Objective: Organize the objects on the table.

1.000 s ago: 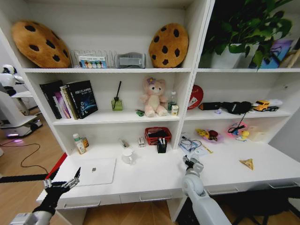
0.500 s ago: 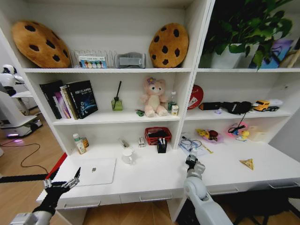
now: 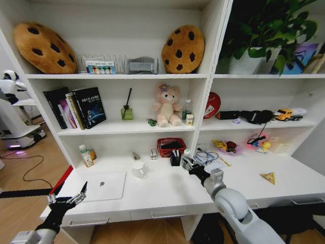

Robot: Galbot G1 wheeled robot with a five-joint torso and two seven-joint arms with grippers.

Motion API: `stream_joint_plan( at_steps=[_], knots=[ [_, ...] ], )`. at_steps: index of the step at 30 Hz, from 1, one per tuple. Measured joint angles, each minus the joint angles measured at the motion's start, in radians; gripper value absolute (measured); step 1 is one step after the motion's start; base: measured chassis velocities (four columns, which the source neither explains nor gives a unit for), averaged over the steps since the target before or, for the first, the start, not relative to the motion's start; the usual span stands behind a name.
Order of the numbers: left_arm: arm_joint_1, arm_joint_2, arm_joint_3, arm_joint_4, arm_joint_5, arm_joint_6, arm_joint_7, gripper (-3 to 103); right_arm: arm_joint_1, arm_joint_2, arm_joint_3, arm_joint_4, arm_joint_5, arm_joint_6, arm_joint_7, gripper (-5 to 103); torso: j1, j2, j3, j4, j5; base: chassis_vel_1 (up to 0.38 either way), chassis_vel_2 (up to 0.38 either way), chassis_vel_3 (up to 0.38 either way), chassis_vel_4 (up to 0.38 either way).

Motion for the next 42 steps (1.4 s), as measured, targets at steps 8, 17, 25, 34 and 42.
stream_joint_plan(
  at_steps=[8,17,25,34,42],
  knots=[
    [0.000,0.000,0.000,0.000,0.000,0.000,0.000,100,-0.040,0.046,-0.003,0.006,-0.034,0.016,0.002,24,0.000,0.000,0.000,0.0002,-0.0001,0.024,-0.035,-0.029,0.029],
    [0.000,0.000,0.000,0.000,0.000,0.000,0.000,100,-0.052,0.056,-0.011,0.005,-0.048,0.025,0.008,24,0.000,0.000,0.000,0.0004,-0.0002,0.146,-0.143,-0.151,0.150],
    [0.000,0.000,0.000,0.000,0.000,0.000,0.000,100,-0.078,0.066,-0.028,0.009,-0.033,0.023,0.043,24,-0.001,0.000,0.000,0.0003,0.0000,0.135,-0.162,-0.158,0.143],
    [0.000,0.000,0.000,0.000,0.000,0.000,0.000,100,-0.305,0.146,-0.067,0.084,0.382,-0.118,0.543,24,0.000,0.000,0.000,-0.0003,-0.0001,0.020,-0.019,-0.008,0.019],
    [0.000,0.000,0.000,0.000,0.000,0.000,0.000,100,-0.312,0.167,-0.033,-0.075,0.572,-0.143,0.695,24,0.000,0.000,0.000,0.0004,0.0001,-0.005,0.006,0.000,-0.014]
  ],
)
